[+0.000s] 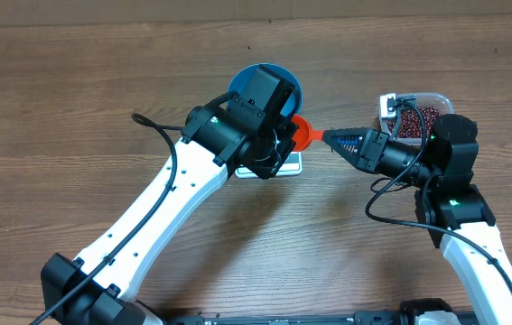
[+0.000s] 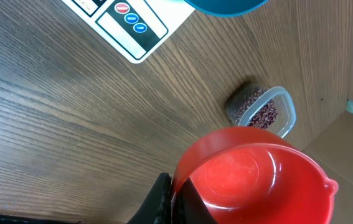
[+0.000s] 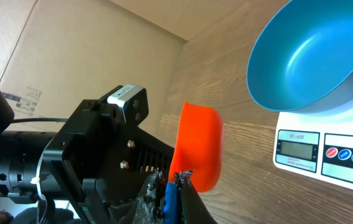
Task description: Scoop item into bowl and weigh 150g on scale
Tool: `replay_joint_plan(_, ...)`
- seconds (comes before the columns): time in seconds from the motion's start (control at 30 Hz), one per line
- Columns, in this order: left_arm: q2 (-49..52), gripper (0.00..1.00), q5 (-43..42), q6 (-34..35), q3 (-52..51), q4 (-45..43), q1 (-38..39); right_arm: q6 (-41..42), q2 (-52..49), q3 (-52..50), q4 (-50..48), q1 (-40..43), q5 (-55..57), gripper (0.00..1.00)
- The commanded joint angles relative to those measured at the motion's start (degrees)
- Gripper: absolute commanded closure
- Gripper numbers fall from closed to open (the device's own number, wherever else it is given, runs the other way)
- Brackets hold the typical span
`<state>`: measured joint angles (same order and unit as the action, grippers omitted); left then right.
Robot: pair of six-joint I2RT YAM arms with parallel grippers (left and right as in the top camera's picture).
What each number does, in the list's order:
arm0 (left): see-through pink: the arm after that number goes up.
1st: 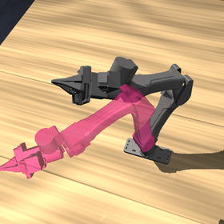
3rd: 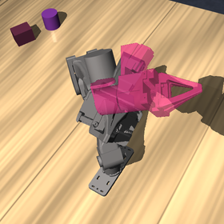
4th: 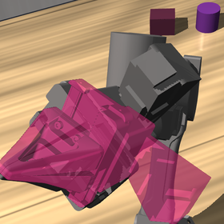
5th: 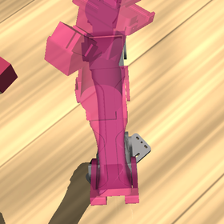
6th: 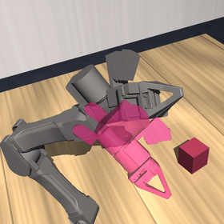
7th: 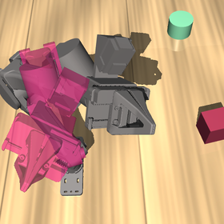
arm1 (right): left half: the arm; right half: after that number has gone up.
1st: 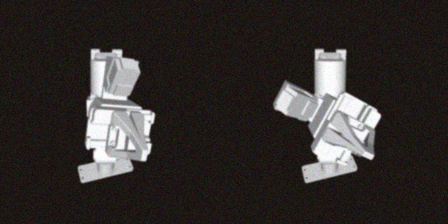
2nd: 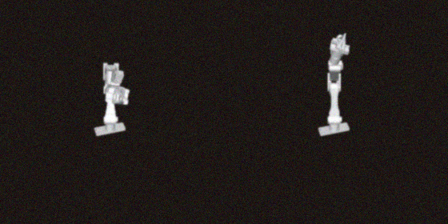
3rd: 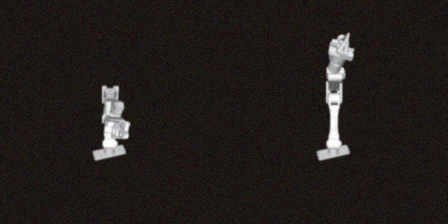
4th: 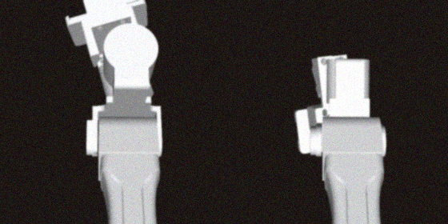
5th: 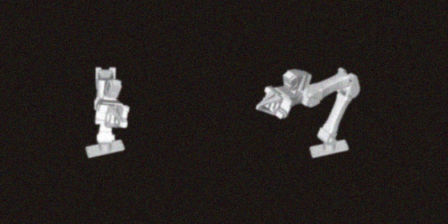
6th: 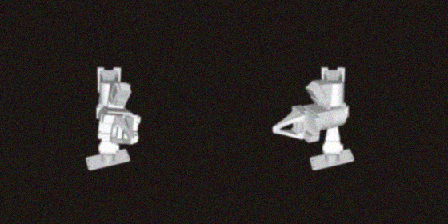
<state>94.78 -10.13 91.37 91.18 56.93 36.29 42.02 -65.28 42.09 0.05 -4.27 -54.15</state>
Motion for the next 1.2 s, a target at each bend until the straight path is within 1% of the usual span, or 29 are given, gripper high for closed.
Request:
replay_joint_plan(0.0,0.5,0.87,0.1,0.6,0.8,0.0,0.3,-0.1,-0.1,1.0,-0.4,-0.3,-0.3,0.96)
replay_joint_plan(0.03,0.5,0.77,0.1,0.6,0.8,0.0,0.3,-0.1,-0.1,1.0,-0.4,-0.3,-0.3,0.96)
replay_joint_plan(0.1,0.5,0.52,0.2,0.6,0.8,0.0,0.3,-0.1,-0.1,1.0,-0.4,-0.3,-0.3,0.96)
replay_joint_plan(0.17,0.5,0.17,0.2,0.5,0.8,0.0,0.3,-0.1,-0.1,1.0,-0.4,-0.3,-0.3,0.96)
replay_joint_plan(0.2,0.5,0.02,0.2,0.5,0.8,0.0,0.3,-0.1,-0.1,1.0,-0.4,-0.3,-0.3,0.96)
replay_joint_plan(0.23,0.5,0.0,0.2,0.5,0.8,0.0,0.3,-0.1,-0.1,1.0,-0.4,-0.3,-0.3,0.96)
replay_joint_plan(0.5,0.5,0.0,0.2,0.3,0.8,1.4,0.2,-2.0,-0.1,1.0,1.7,-0.2,1.2,0.96)
replay_joint_plan(0.63,0.5,0.0,0.2,-0.2,0.8,2.1,-0.1,-2.1,-0.1,1.0,5.4,-0.2,5.9,0.96)
replay_joint_plan(0.83,0.5,0.0,0.2,-0.2,0.8,3.1,-0.4,-5.0,-0.1,1.0,10.2,-0.2,11.6,0.96)
replay_joint_plan(1.0,0.5,0.0,0.2,-4.9,0.8,3.2,-0.4,-5.8,0.0,1.1,15.6,-0.2,18.2,0.96)
replay_joint_plan(1.17,0.5,0.0,0.9,-8.0,0.8,3.3,-0.4,-6.8,0.2,1.2,17.1,-0.2,19.6,0.96)
